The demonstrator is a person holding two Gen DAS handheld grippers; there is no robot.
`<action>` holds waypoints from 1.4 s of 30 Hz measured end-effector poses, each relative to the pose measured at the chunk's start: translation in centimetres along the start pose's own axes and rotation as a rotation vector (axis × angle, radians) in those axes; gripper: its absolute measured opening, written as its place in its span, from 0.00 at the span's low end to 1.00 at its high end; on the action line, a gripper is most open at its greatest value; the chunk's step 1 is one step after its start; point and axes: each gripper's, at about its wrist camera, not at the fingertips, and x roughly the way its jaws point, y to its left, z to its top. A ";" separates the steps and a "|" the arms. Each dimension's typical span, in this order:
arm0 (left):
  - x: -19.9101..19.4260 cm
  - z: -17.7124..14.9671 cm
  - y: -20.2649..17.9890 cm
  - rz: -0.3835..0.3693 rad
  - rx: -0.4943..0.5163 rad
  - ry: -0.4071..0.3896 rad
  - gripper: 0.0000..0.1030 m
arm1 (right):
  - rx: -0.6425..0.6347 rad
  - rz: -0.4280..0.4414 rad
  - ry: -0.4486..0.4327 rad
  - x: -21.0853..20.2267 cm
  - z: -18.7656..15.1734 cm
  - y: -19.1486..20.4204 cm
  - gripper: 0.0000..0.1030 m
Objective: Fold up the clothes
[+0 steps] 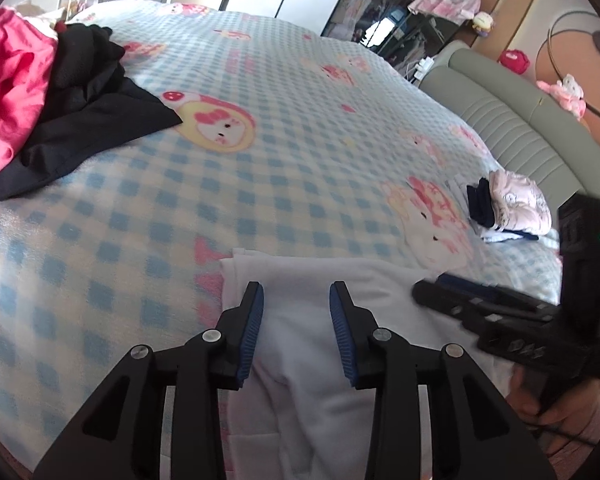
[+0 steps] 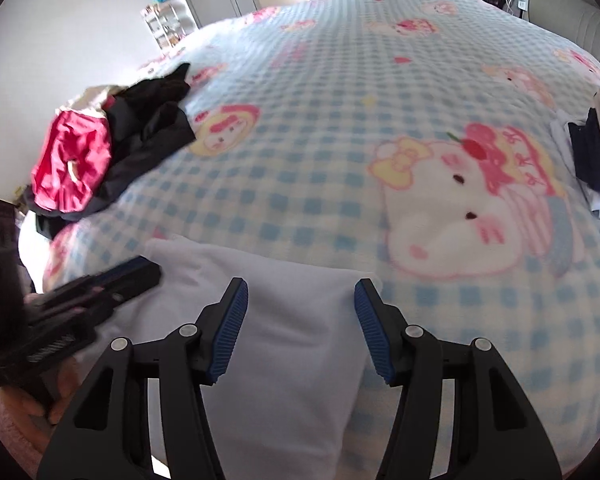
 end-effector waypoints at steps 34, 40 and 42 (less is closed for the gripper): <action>-3.9 -0.8 -0.5 0.065 0.016 -0.052 0.46 | 0.074 -0.016 -0.081 -7.2 -3.8 -2.9 0.57; -6.4 -4.4 -0.9 -0.024 0.008 -0.007 0.46 | 0.132 0.121 -0.028 -6.7 -6.8 -2.2 0.57; -6.3 -5.3 -0.8 -0.011 0.006 0.021 0.46 | 0.130 0.129 -0.021 -6.5 -7.5 -1.6 0.57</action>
